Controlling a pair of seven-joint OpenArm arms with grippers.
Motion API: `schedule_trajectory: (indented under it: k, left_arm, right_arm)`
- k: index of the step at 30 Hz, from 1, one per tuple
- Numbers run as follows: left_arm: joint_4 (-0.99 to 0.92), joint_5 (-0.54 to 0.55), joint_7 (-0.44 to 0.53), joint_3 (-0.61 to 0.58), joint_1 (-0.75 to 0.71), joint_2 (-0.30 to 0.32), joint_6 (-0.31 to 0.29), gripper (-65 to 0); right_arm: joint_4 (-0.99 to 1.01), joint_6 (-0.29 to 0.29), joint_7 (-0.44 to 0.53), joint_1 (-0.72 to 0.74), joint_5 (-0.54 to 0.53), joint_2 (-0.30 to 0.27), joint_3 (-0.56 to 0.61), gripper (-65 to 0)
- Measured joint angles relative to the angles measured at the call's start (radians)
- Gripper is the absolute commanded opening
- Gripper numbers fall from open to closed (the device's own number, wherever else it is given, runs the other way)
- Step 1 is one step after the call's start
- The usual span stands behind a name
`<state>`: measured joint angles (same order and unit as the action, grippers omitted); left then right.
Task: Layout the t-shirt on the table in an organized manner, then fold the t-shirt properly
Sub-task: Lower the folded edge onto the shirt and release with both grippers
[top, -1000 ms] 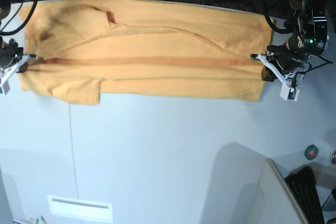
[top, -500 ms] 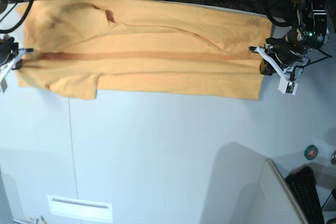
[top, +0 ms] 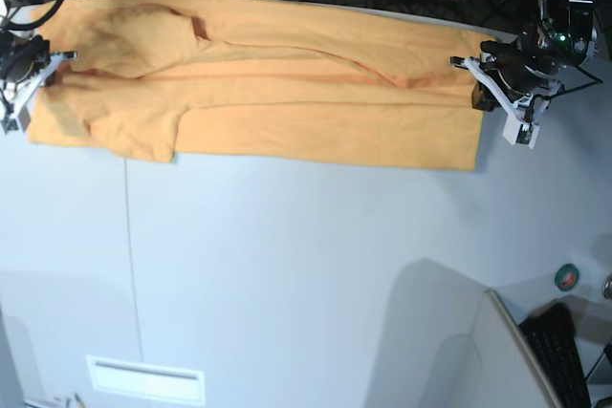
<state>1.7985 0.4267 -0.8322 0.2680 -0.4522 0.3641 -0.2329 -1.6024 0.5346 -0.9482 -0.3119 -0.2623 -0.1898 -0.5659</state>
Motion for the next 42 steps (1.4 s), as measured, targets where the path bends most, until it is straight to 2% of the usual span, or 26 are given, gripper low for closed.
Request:
schedule_trajectory:
  k: [9,13,16,18,22,26,36,37,38,39,40,41,42]
  left_arm:
    - [-0.012,0.0,0.001,0.0,0.0,0.005,0.0,-65.0]
    - [-0.001,0.013,0.001,0.003,0.0,0.03,0.0,-65.0]
    - [0.008,0.012,0.0,0.003,0.0,0.029,0.0,-65.0]
    - [0.009,0.012,-0.047,0.003,0.0,0.029,0.0,-65.0]
    - [0.008,0.006,-0.063,0.001,-0.003,0.024,0.0,-65.0]
    - [0.008,0.007,-0.063,0.0,-0.022,0.024,0.0,-65.0]
    - [0.002,0.003,-0.066,0.0,-0.023,0.024,0.001,-65.0]
    - [0.002,0.003,-0.066,0.0,-0.022,0.024,0.001,-65.0]
    - [0.002,0.004,-0.066,0.0,-0.022,0.024,0.001,-65.0]
    - [0.002,0.004,-0.066,0.0,-0.022,0.024,0.001,-60.7]
    - [0.002,0.004,-0.066,0.0,-0.022,0.024,0.001,-52.2]
    - [0.002,0.001,-0.068,0.005,-0.023,0.024,0.001,-43.3]
    - [0.002,0.005,-0.07,0.022,-0.023,0.021,0.0,-36.4]
  right_arm:
    - [-0.001,-0.002,0.001,-0.002,-0.003,-0.009,-0.003,-65.0]
    - [-0.047,-0.002,-0.033,-0.002,-0.002,-0.042,-0.004,-65.0]
    - [-0.093,-0.003,-0.061,0.001,-0.008,-0.039,-0.004,-65.0]
    - [-0.093,-0.002,-0.066,0.0,-0.007,-0.035,-0.004,-65.0]
    - [-0.013,-0.002,-0.058,-0.002,-0.005,-0.031,-0.003,-65.0]
    - [0.038,-0.003,-0.01,-0.002,-0.003,-0.031,-0.003,-65.0]
    - [0.054,-0.003,-0.01,0.001,-0.003,-0.031,-0.004,-65.0]
    - [0.054,-0.003,-0.013,0.0,-0.003,-0.031,-0.004,-64.4]
    - [0.054,-0.003,-0.014,0.0,-0.003,-0.031,-0.004,-57.3]
    - [0.054,-0.003,-0.013,0.0,-0.002,-0.031,-0.004,-49.2]
    - [0.054,-0.003,-0.013,0.0,-0.003,-0.031,-0.004,-42.3]
    - [0.053,-0.003,-0.013,-0.001,-0.003,-0.031,-0.004,-37.5]
    - [0.048,-0.003,-0.013,-0.003,-0.003,-0.03,-0.004,-36.0]
